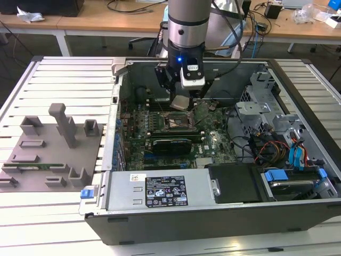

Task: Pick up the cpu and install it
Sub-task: 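Place the cpu into insertion slot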

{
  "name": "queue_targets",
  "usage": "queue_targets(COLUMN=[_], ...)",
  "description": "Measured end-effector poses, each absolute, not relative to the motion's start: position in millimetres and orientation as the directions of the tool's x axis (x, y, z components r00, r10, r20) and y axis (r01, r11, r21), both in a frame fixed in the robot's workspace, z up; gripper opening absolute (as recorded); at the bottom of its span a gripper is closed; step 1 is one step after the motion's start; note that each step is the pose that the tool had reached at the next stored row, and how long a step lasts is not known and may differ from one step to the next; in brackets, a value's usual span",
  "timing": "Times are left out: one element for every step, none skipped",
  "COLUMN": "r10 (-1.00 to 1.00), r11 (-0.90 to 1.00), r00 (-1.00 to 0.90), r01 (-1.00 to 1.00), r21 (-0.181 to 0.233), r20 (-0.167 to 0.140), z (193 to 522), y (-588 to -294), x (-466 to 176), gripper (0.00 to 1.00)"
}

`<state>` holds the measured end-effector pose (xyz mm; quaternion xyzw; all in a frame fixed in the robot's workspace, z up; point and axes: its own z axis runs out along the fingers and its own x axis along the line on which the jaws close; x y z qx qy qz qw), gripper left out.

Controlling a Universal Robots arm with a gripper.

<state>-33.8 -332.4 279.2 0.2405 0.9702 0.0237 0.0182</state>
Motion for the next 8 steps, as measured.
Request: queue_targets(r10=[0.481, 0.497, 0.519, 0.533, 0.557, 0.573, 0.587, 0.602], r11=[0.876, 0.867, 0.854, 0.846, 0.830, 0.819, 0.809, 0.798], r00=[-0.876, -0.867, -0.854, -0.846, -0.830, -0.819, -0.809, -0.798], r01=[0.480, 0.496, 0.518, 0.531, 0.556, 0.571, 0.585, 0.600], r21=[0.055, 0.055, 0.055, 0.055, 0.055, 0.055, 0.055, 0.055], r20=[-0.024, -0.024, -0.024, -0.024, -0.024, -0.024, -0.024, -0.024], z=[279.0, 279.0, 278.8, 278.7, 278.4, 278.2, 278.1, 278.0], y=[-332.4, -332.4, -332.4, -332.4, -332.4, -332.4, -332.4, -332.4], x=[-33.8, -33.9, -33.8, -33.8, -33.8, -33.8, -33.8, -33.8], gripper=[0.54, 0.54, 0.54, 0.54, 0.54, 0.54, 0.54, 0.54])
